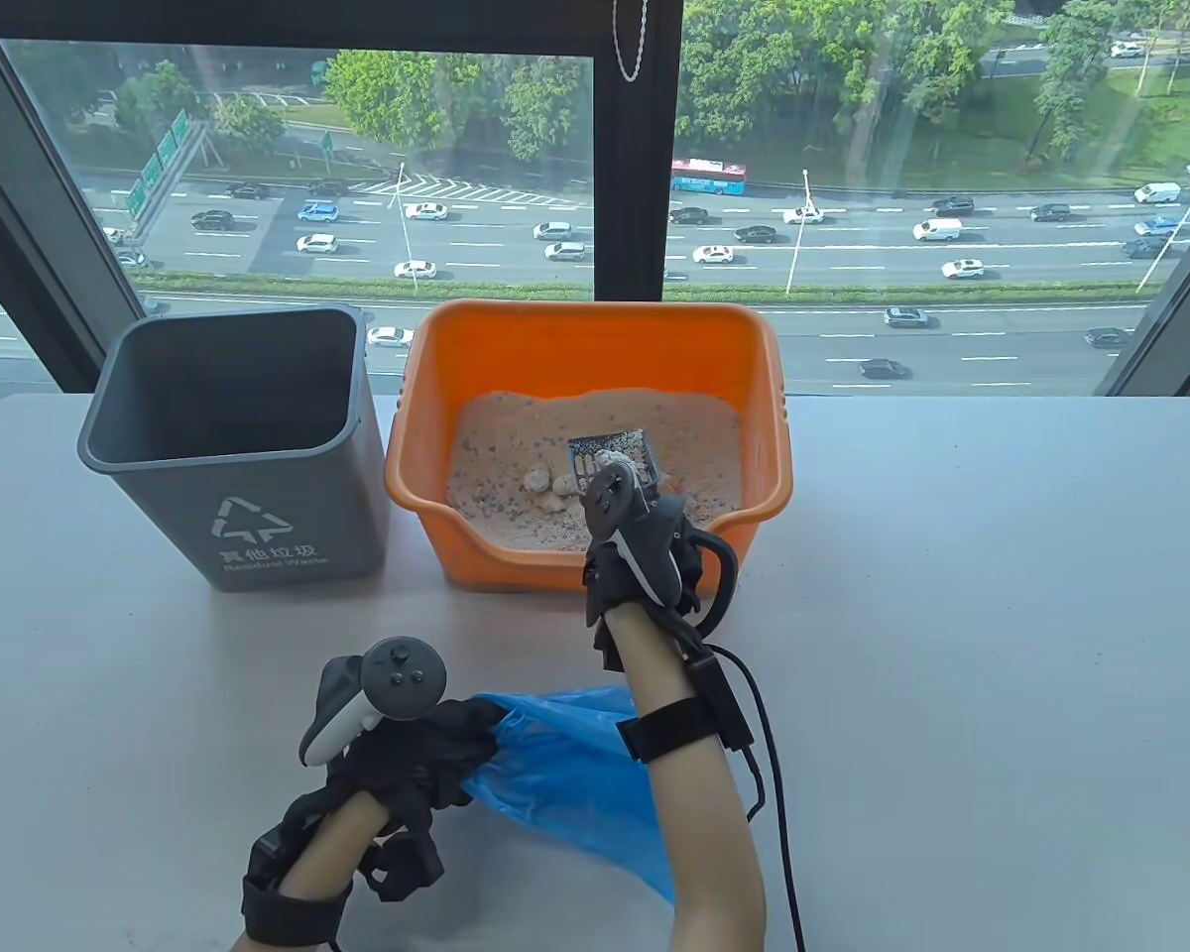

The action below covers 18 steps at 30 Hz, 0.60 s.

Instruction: Scoop cat litter

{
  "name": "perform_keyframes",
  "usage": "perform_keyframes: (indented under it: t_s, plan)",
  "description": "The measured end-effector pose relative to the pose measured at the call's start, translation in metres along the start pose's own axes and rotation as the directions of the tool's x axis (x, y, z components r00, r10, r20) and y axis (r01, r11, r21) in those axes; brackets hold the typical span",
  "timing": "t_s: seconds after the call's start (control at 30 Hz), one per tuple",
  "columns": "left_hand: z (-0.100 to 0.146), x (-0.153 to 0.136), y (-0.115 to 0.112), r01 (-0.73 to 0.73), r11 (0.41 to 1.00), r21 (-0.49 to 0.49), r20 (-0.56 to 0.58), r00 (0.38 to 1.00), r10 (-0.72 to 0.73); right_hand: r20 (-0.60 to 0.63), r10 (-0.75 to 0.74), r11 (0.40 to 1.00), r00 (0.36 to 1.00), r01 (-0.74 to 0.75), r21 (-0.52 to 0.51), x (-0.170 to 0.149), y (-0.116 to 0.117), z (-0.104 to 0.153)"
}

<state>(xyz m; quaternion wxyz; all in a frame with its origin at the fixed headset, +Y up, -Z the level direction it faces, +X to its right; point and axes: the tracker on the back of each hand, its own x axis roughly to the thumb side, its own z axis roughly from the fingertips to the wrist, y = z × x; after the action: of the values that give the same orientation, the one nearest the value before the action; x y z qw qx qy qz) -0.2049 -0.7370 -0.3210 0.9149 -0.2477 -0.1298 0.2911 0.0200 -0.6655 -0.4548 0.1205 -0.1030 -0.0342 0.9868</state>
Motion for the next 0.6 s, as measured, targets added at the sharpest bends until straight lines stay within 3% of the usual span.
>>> perform_keyframes:
  t_s: [0.1,0.2,0.3,0.4,0.47,0.57,0.6]
  plan:
    - [-0.0001,0.0003,-0.0001,0.002,1.0,0.004,0.008,1.0,-0.002,0.002,-0.031,0.983,1.0,0.031,-0.183,0.0008,-0.0006,0.0051]
    - [-0.0002,0.0005,-0.0001,0.005,1.0,0.013,0.014,1.0,-0.005,0.052,-0.014,0.994,0.999,0.019,-0.104,0.004,-0.001,0.0065]
    - [-0.0001,0.0002,-0.0005,0.005,1.0,0.012,0.014,1.0,-0.005,0.015,-0.002,0.974,1.0,0.005,-0.226,0.0055,-0.0047,0.0081]
    - [0.0001,0.0004,-0.0005,0.004,1.0,0.015,0.016,1.0,-0.004,0.064,-0.014,0.994,0.998,0.021,-0.112,0.0076,-0.0049,0.0059]
    - [0.0002,0.0005,-0.0005,0.003,1.0,0.016,0.017,1.0,-0.003,0.029,-0.063,0.973,0.998,0.067,-0.22,0.0069,-0.0064,0.0092]
    - [0.0003,0.0002,-0.0005,0.003,1.0,0.018,0.019,1.0,-0.003,0.087,-0.076,0.994,0.993,0.083,-0.072,0.0061,-0.0056,0.0057]
    - [0.0003,0.0002,-0.0005,0.003,1.0,0.018,0.02,1.0,-0.004,0.07,-0.096,0.991,0.993,0.102,-0.087,0.0046,-0.0059,0.0069]
